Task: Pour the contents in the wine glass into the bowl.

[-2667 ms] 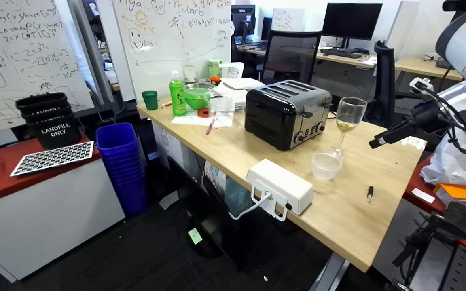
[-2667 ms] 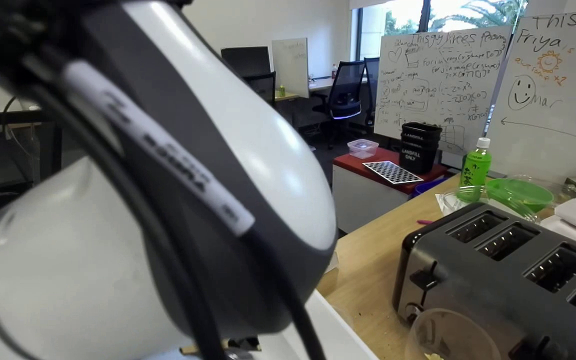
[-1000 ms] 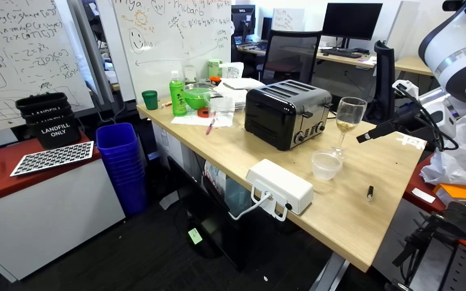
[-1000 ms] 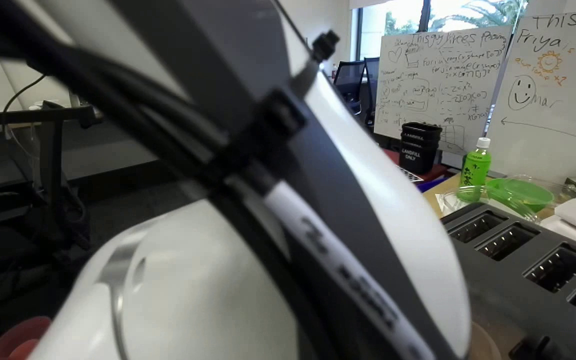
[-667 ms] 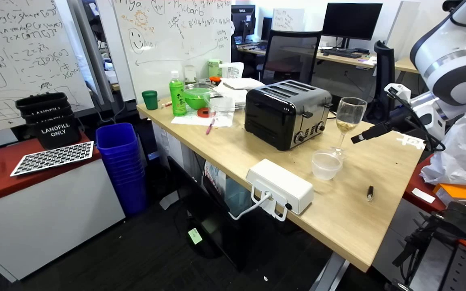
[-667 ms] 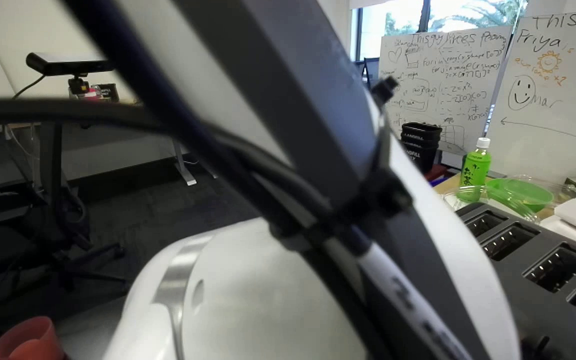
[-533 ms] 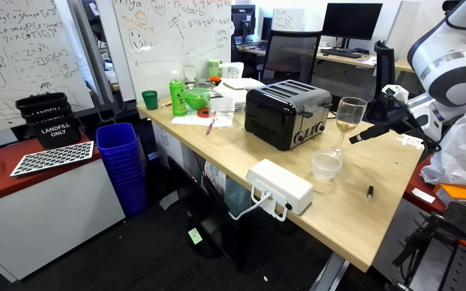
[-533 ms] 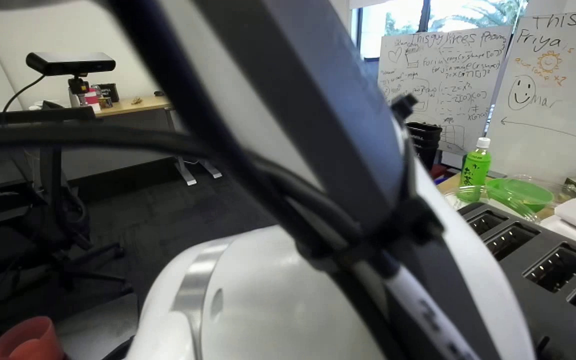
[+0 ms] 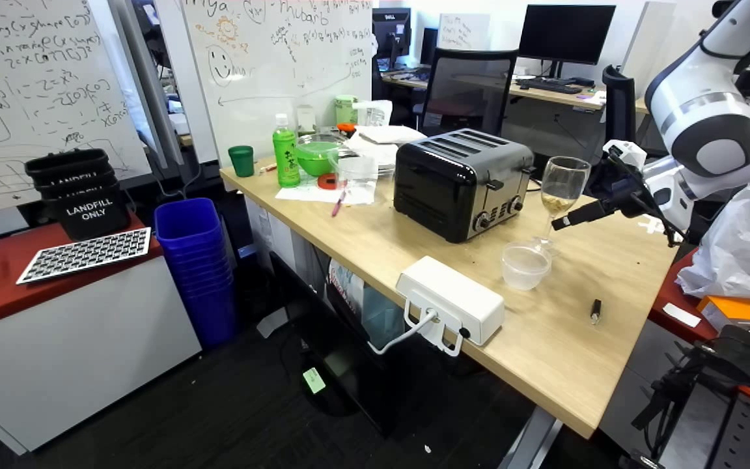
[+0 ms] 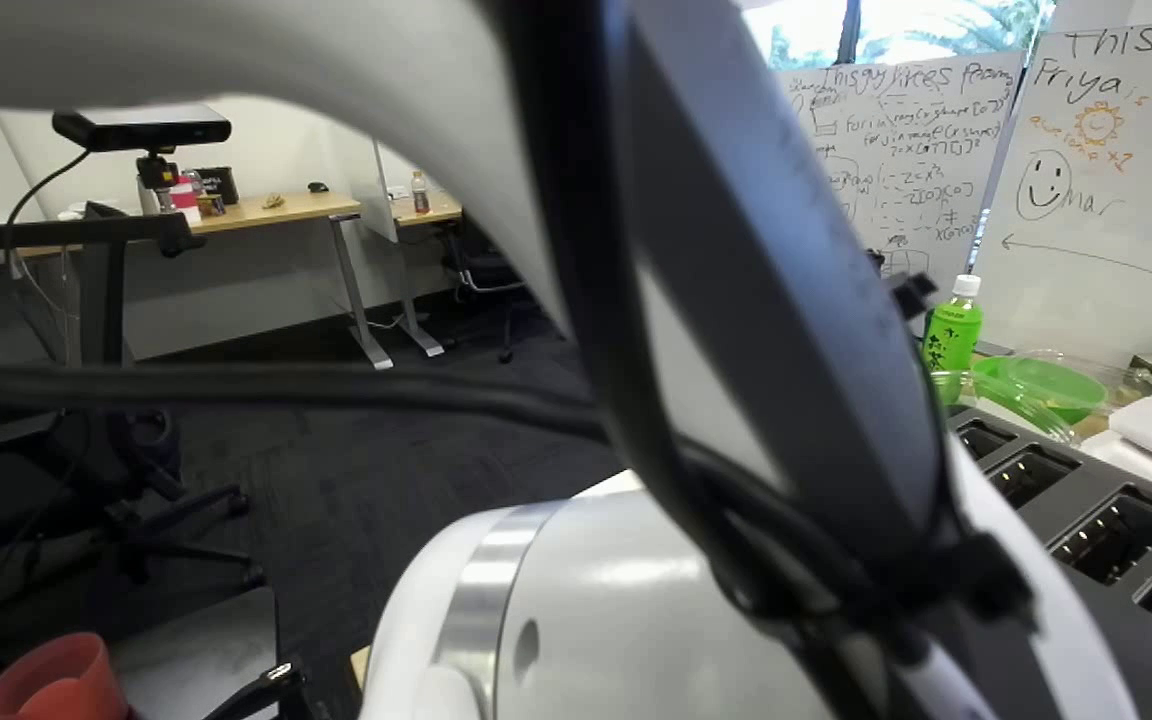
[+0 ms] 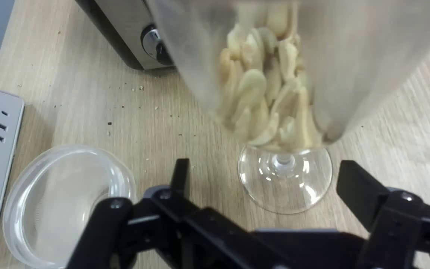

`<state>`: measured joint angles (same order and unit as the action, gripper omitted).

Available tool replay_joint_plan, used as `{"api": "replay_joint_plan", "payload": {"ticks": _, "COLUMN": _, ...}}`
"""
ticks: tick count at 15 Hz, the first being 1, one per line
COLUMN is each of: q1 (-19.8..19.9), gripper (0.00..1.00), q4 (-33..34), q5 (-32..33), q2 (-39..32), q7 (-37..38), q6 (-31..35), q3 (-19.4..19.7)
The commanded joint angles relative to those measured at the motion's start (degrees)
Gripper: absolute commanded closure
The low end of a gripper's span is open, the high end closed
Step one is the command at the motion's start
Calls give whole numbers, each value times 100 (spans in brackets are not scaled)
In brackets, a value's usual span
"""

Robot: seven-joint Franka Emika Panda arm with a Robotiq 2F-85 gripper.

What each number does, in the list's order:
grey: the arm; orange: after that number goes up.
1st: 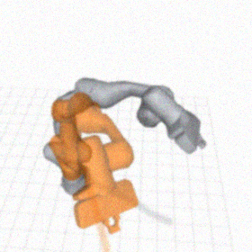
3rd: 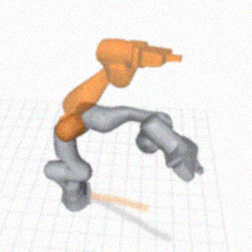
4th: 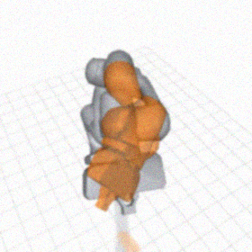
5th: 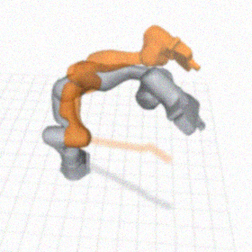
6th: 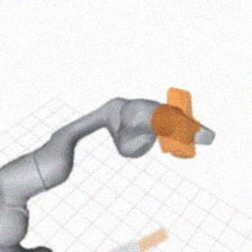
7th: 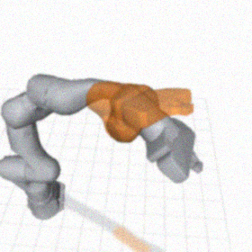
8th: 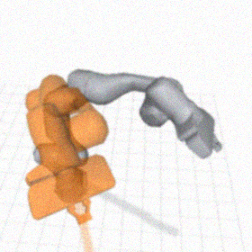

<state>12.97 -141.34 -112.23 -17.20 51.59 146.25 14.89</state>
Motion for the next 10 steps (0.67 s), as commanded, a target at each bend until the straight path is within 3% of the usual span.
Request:
{"api": "replay_joint_plan", "payload": {"ticks": 1, "q1": 108, "gripper": 0, "q4": 156, "q5": -261, "q2": -193, "q7": -246, "q6": -237, "q3": -5}}
{"api": "replay_joint_plan", "payload": {"ticks": 4, "q1": 131, "gripper": 0, "q4": 228, "q5": -314, "q2": -301, "q7": -275, "q6": -301, "q3": 0}}
{"api": "replay_joint_plan", "payload": {"ticks": 5, "q1": 143, "gripper": 8, "q4": 249, "q5": -345, "q2": -331, "q7": -314, "q6": -324, "q3": 8}}
{"api": "replay_joint_plan", "payload": {"ticks": 6, "q1": 155, "gripper": 24, "q4": 262, "q5": -344, "q2": -357, "q7": -304, "q6": -337, "q3": 9}}
{"api": "replay_joint_plan", "payload": {"ticks": 10, "q1": 219, "gripper": 54, "q4": 291, "q5": -421, "q2": -456, "q7": -415, "q6": -445, "q3": 35}}
